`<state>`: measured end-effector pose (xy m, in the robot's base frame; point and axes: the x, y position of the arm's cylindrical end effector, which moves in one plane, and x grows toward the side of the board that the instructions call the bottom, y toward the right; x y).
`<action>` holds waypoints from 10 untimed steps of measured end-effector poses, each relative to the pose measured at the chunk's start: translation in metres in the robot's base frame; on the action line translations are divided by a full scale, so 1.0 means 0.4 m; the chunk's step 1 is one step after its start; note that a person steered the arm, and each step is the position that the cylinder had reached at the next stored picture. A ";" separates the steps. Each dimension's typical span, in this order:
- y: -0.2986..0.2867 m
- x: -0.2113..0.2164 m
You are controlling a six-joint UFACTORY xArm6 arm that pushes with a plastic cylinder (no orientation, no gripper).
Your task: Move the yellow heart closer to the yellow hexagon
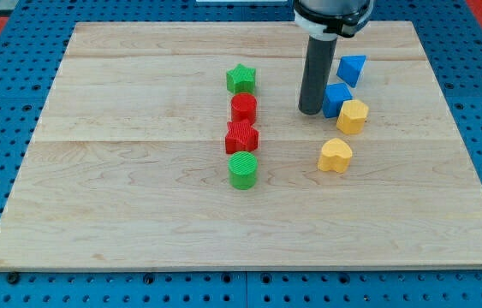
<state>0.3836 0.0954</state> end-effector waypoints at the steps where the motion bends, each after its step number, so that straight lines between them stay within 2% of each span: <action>1: 0.034 -0.033; 2: 0.046 -0.070; 3: 0.015 -0.063; 4: -0.084 0.099; 5: -0.099 0.258; 6: 0.003 0.358; 7: 0.053 0.333; 9: 0.059 0.239; 10: 0.059 0.234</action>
<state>0.4771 0.1191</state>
